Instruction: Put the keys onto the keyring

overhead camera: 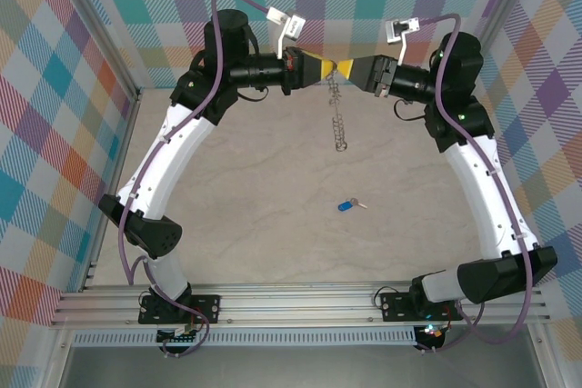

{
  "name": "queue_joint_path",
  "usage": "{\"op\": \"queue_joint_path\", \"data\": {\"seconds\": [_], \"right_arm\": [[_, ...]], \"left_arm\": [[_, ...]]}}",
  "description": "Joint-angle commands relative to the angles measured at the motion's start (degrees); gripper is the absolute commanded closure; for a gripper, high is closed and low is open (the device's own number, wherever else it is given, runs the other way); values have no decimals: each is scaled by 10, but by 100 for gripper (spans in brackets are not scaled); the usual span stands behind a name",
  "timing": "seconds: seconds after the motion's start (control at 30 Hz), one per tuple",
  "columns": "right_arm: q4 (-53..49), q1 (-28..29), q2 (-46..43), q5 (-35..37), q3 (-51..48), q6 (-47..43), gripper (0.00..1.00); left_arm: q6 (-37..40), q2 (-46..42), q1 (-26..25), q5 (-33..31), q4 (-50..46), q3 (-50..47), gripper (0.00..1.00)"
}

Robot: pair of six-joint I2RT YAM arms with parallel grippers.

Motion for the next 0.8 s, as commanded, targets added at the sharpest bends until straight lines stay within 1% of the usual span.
{"op": "queue_joint_path", "data": {"seconds": [0.0, 0.07, 0.43, 0.7, 0.77], "right_arm": [[21, 7, 5, -14, 22, 2, 62], [19, 11, 8, -15, 24, 1, 64], [13, 22, 17, -20, 28, -3, 69], [13, 29, 25, -20, 31, -5, 76], [12, 30, 27, -20, 33, -6, 76]], "left_arm": [[-10, -7, 6, 16, 25, 19, 100], [-10, -7, 6, 17, 26, 19, 100], [-14, -9, 6, 22, 32, 20, 100], [-15, -8, 6, 29, 32, 21, 100], [-17, -9, 6, 32, 33, 20, 100]]}}
